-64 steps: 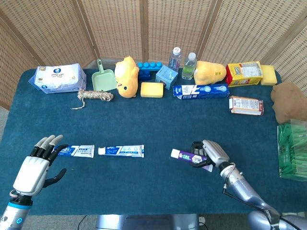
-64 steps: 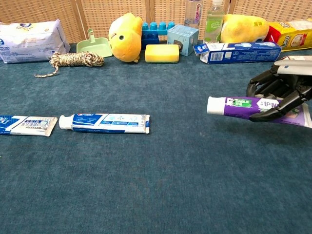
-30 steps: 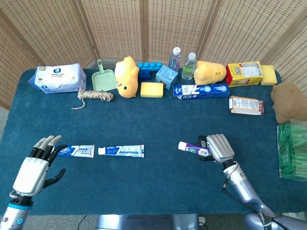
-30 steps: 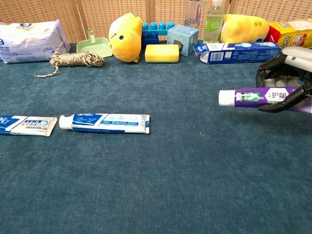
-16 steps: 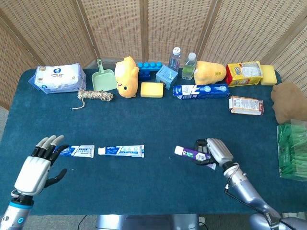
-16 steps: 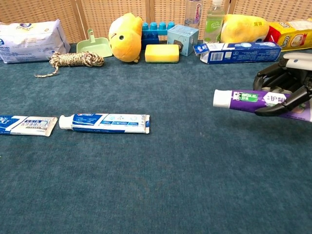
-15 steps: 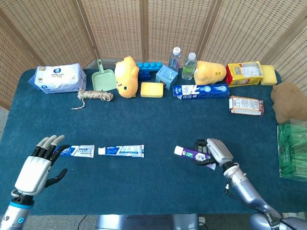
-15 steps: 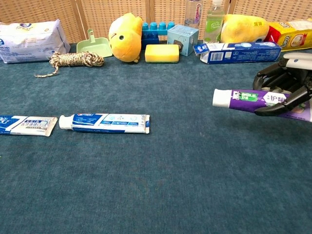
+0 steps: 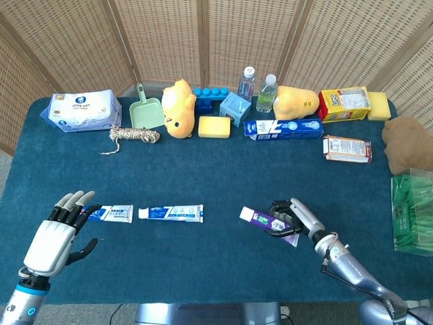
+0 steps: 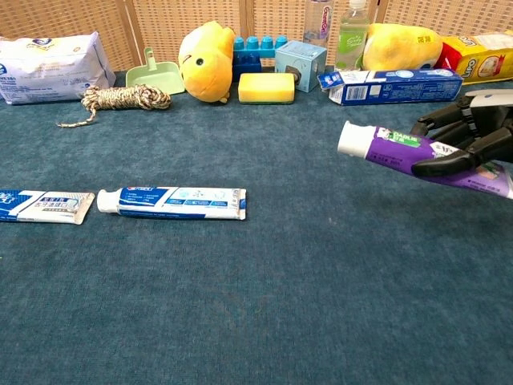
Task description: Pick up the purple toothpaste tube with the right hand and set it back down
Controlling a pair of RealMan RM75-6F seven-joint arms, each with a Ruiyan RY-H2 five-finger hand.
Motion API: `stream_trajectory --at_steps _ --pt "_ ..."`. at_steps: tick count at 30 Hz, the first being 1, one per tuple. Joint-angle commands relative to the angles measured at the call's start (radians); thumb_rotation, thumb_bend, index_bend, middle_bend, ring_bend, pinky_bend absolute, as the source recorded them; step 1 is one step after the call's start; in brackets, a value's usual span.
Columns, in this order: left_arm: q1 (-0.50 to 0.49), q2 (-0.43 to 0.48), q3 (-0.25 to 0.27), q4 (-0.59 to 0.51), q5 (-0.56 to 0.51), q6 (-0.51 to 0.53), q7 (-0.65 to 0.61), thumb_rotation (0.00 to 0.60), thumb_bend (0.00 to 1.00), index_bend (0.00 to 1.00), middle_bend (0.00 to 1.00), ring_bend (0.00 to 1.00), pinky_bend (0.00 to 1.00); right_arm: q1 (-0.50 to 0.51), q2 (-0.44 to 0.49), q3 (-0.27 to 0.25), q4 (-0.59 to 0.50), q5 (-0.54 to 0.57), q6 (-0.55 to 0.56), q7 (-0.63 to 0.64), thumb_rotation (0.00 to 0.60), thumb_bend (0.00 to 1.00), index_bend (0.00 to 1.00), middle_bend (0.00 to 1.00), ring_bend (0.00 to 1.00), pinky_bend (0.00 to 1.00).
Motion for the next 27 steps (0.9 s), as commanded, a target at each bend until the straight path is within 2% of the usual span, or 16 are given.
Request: stream_trajectory --at_steps 1,6,10,19,27 --pt "0.000 -0.001 0.000 0.001 0.000 0.000 -0.001 0.600 0.24 0.20 0.12 0.09 0.10 -0.004 0.025 0.033 -0.027 -0.015 -0.046 0.149 0.600 0.32 0.87 0.74 0.68 0.77" --pt "-0.001 -0.003 -0.001 0.006 -0.003 0.000 -0.004 0.600 0.24 0.20 0.12 0.09 0.10 -0.011 0.045 0.053 -0.026 -0.069 -0.071 0.289 0.600 0.32 0.87 0.74 0.68 0.77" --pt "-0.002 -0.005 -0.002 0.011 -0.004 0.000 -0.006 0.600 0.24 0.20 0.12 0.09 0.10 -0.007 0.054 0.050 -0.017 -0.095 -0.080 0.320 0.600 0.32 0.87 0.74 0.68 0.77" --pt "-0.047 -0.004 -0.030 0.003 0.014 -0.038 0.025 0.600 0.24 0.21 0.12 0.09 0.10 0.012 0.048 -0.001 0.003 -0.110 -0.060 0.128 0.600 0.32 0.87 0.74 0.68 0.77" --pt "-0.136 -0.016 -0.070 -0.003 0.045 -0.118 0.033 0.600 0.24 0.21 0.12 0.09 0.10 0.026 0.052 -0.027 -0.021 -0.097 -0.060 0.041 0.600 0.32 0.87 0.74 0.68 0.77"
